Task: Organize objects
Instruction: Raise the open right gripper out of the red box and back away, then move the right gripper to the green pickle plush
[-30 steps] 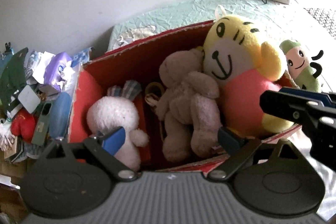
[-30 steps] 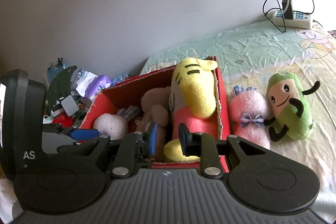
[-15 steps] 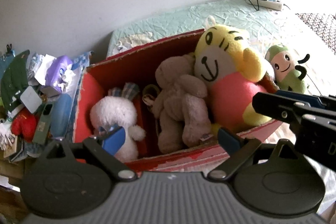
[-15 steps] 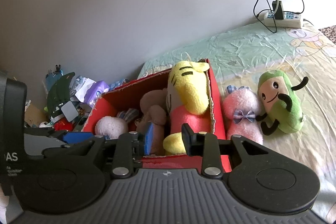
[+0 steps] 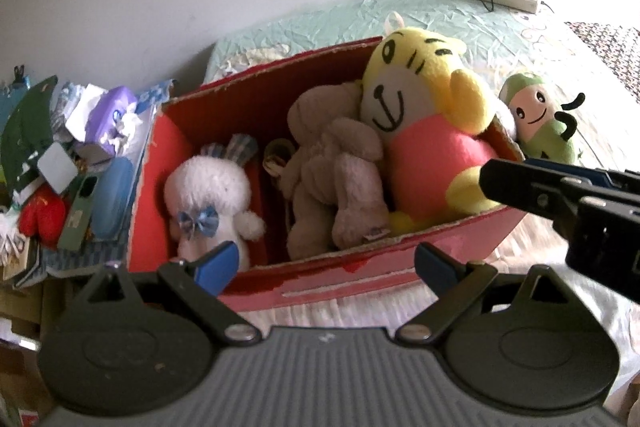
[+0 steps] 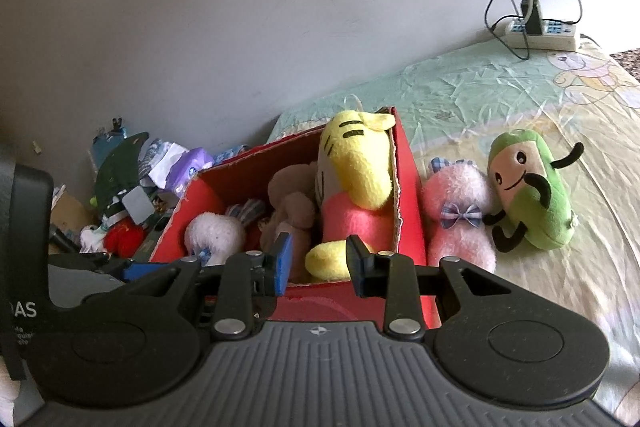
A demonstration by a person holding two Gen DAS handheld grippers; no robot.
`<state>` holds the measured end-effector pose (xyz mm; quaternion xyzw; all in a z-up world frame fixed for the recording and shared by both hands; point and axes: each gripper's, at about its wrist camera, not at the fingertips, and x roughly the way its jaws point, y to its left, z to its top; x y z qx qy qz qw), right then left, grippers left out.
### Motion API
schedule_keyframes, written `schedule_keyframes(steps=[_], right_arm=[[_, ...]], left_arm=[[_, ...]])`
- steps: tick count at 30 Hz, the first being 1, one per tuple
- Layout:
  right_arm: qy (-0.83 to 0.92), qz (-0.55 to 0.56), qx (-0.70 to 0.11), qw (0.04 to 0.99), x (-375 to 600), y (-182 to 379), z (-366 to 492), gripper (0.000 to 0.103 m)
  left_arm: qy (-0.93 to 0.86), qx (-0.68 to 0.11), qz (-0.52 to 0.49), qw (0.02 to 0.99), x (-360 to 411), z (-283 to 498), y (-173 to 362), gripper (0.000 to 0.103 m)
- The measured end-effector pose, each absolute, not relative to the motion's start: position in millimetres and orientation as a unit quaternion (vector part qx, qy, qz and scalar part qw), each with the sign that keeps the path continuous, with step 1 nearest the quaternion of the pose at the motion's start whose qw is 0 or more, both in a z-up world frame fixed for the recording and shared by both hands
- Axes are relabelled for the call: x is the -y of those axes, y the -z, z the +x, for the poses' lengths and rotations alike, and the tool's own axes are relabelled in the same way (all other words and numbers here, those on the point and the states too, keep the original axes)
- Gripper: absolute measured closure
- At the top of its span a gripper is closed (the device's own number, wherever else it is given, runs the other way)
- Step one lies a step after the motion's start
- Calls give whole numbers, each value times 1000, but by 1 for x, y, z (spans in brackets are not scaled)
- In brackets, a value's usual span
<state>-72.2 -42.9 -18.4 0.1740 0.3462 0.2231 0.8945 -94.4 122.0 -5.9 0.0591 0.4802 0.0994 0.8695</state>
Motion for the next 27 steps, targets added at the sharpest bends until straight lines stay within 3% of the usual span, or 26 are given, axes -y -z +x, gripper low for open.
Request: schedule_keyframes(steps=[27], right_arm=[[-315, 121, -417, 844, 118, 39, -31, 71]], left_arm=[[-167, -541, -3, 824, -36, -77, 44, 9]])
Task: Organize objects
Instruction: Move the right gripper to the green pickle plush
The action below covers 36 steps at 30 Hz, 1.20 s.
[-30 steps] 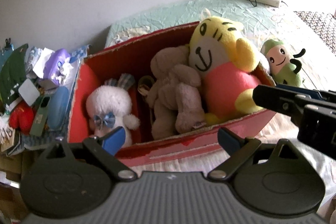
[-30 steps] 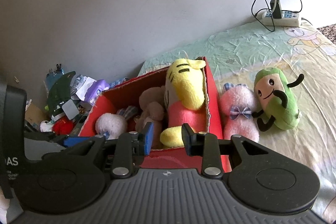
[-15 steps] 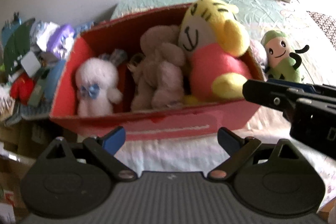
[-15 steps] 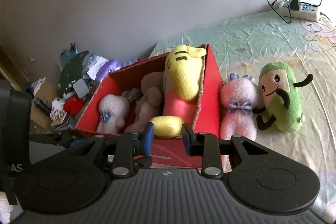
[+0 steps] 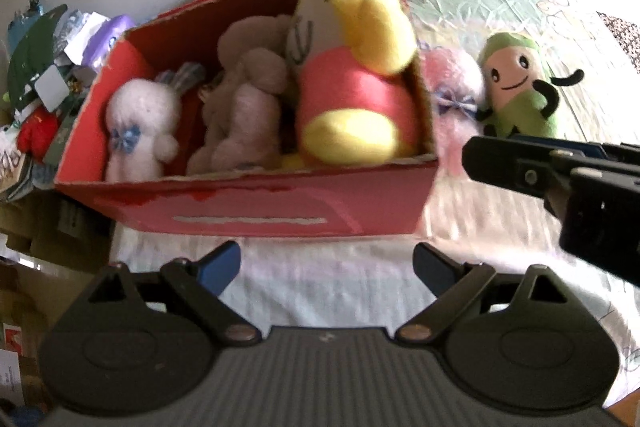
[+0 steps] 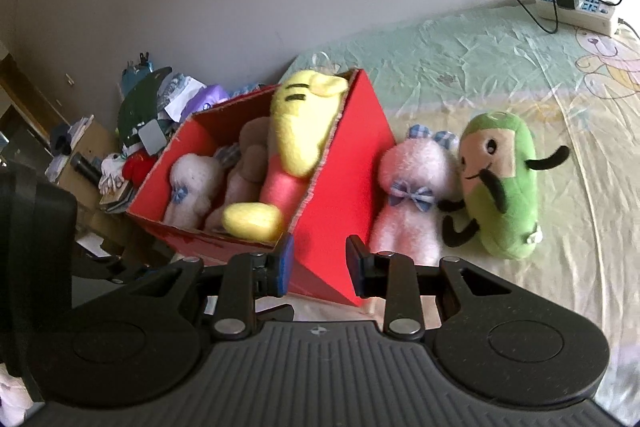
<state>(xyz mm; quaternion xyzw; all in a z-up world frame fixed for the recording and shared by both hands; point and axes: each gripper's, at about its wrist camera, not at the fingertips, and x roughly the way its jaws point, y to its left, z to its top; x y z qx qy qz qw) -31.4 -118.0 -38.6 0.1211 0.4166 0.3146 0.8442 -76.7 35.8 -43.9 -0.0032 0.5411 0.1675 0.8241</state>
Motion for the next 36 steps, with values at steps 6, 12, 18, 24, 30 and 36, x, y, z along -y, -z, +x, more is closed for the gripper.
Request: schedule_keyframes(steps=[6, 12, 18, 24, 30, 36], right_arm=[[-318, 123, -428, 837, 139, 46, -27, 71], [-317, 124, -439, 832, 155, 53, -29, 71], [-311, 127, -442, 832, 174, 55, -27, 71], [-299, 135, -449, 831, 194, 62, -26, 71], [-276, 146, -460, 831, 209, 70, -22, 71], [-247, 156, -467, 835, 224, 75, -17, 71]], left_arm=[[-164, -551, -2, 819, -10, -71, 53, 9], [-158, -559, -4, 814, 9, -68, 61, 9], [-150, -561, 1, 814, 29, -65, 65, 9], [-131, -566, 6, 814, 49, -58, 70, 9], [-102, -570, 13, 815, 66, -50, 80, 9], [-63, -566, 19, 822, 80, -37, 87, 9]])
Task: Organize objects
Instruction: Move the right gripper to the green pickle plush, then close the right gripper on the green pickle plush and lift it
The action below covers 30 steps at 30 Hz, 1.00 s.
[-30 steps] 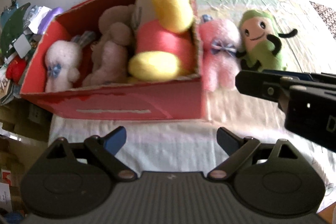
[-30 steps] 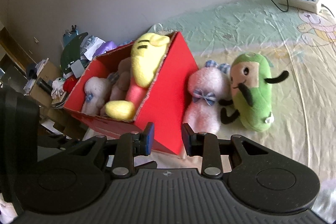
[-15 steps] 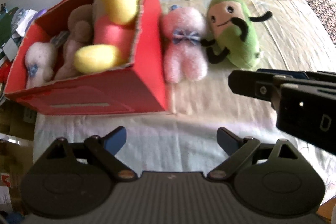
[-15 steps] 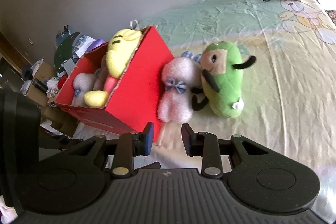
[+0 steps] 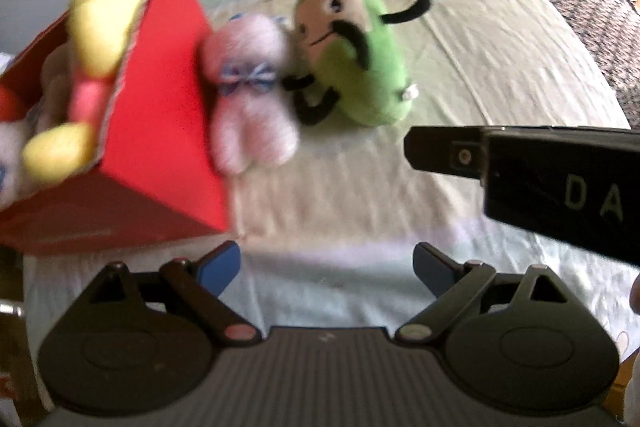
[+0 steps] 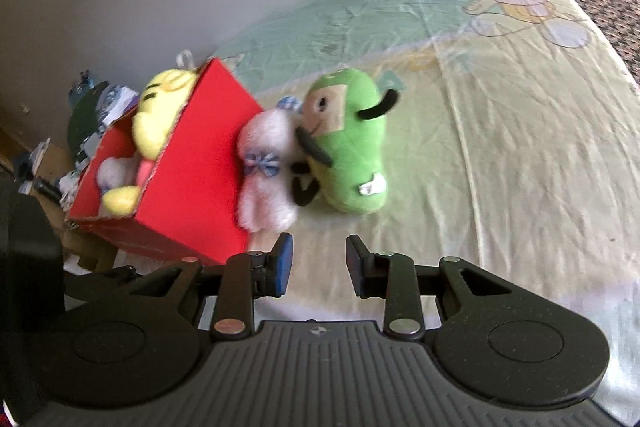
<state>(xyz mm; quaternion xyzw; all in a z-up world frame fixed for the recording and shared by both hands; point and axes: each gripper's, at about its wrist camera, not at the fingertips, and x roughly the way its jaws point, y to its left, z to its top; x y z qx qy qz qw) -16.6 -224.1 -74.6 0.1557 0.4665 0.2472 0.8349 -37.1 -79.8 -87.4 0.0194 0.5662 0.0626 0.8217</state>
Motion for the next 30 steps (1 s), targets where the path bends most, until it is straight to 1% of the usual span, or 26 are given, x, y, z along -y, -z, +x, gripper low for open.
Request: schedule_keyframes(steps=[5, 11, 14, 15, 18, 25, 30], right_arm=[[-226, 170, -466, 839, 238, 77, -7, 70], [-222, 221, -480, 820, 250, 91, 16, 69], [-225, 238, -478, 815, 252, 93, 30, 66], [-226, 244, -478, 813, 251, 93, 35, 61], [-236, 253, -477, 808, 248, 96, 51, 59], [-244, 272, -486, 794, 242, 111, 80, 57], [-251, 265, -489, 792, 235, 118, 92, 51]], left_arm=[[-31, -542, 6, 840, 82, -27, 89, 8], [-13, -513, 16, 858, 80, -11, 89, 8], [1, -498, 9, 867, 77, 2, 88, 8], [8, -491, 9, 871, 77, 6, 87, 8], [20, -484, 13, 875, 77, 19, 89, 8], [25, -503, -10, 864, 63, 47, 108, 8], [28, -513, -18, 857, 58, 61, 118, 8]])
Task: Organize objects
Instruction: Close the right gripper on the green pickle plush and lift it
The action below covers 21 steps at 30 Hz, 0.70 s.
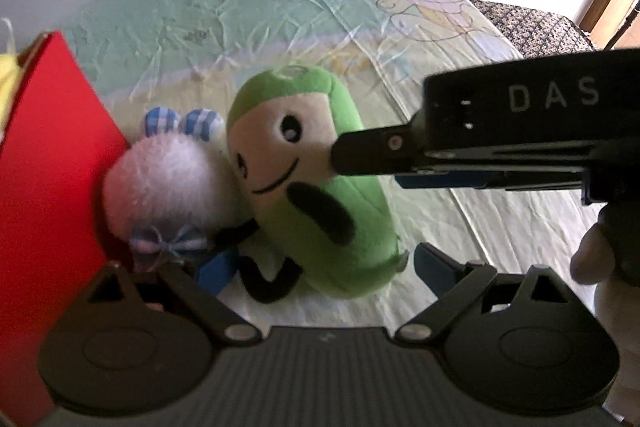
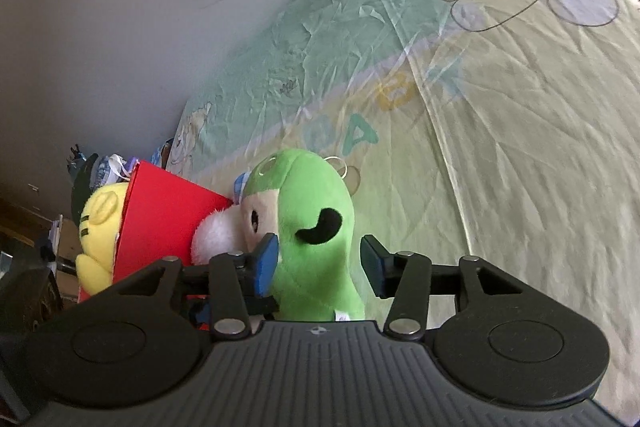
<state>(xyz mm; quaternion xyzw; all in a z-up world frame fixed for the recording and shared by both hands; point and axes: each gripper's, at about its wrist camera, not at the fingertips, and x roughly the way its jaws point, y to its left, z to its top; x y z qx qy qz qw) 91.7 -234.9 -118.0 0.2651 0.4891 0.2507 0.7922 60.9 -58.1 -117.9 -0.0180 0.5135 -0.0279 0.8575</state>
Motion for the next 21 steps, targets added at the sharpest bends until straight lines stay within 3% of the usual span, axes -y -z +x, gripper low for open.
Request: schedule_keyframes(steps=[6, 9, 13, 21], right_arm=[[-273, 287, -484, 780, 231, 124, 102, 48], [-288, 298, -485, 770, 229, 126, 105, 58], [-291, 323, -491, 755, 233, 129, 104, 61], [-300, 318, -493, 752, 241, 116, 85, 63]], left_arm=[[34, -526, -19, 850, 59, 75, 128, 12], [33, -528, -15, 848, 60, 79, 130, 15], [34, -529, -11, 848, 59, 74, 126, 26], [46, -532, -18, 845, 62, 65, 115, 29]])
